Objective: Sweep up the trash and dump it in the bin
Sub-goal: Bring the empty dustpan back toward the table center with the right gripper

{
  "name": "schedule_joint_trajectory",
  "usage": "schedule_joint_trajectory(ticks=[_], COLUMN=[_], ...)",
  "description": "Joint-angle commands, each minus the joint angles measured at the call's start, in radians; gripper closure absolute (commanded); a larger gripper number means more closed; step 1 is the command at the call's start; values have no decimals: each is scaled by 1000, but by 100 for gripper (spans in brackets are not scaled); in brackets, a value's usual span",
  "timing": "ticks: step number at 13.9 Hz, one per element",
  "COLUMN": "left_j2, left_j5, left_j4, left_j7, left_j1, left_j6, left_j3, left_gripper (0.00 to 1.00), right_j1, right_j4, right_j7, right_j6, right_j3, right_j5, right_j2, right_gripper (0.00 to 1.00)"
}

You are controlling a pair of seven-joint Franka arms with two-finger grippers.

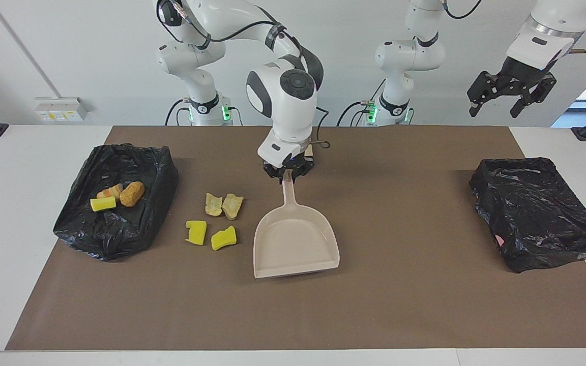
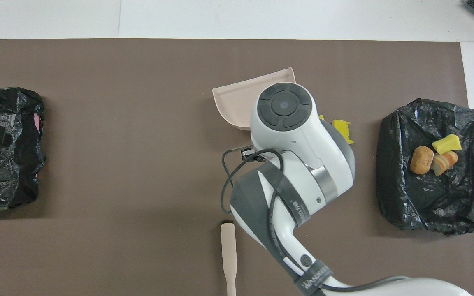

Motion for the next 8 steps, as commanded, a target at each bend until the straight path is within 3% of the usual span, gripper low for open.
schedule_joint_trajectory(ticks=[1, 8], left_j2=[-13, -13], left_j5=[18, 18], left_j4=[-8, -9], left_j7=[-18, -21], left_j1=[9, 11], left_j6=[2, -9], left_j3=[-7, -5], left_gripper=[0, 0], right_j1=[51, 66], right_j4=[41, -22], right_j7=[74, 129], right_j6=[58, 188], right_j3=[-7, -7], right_j5=[43, 87], right_j2=[57, 86], right_gripper=[100, 100])
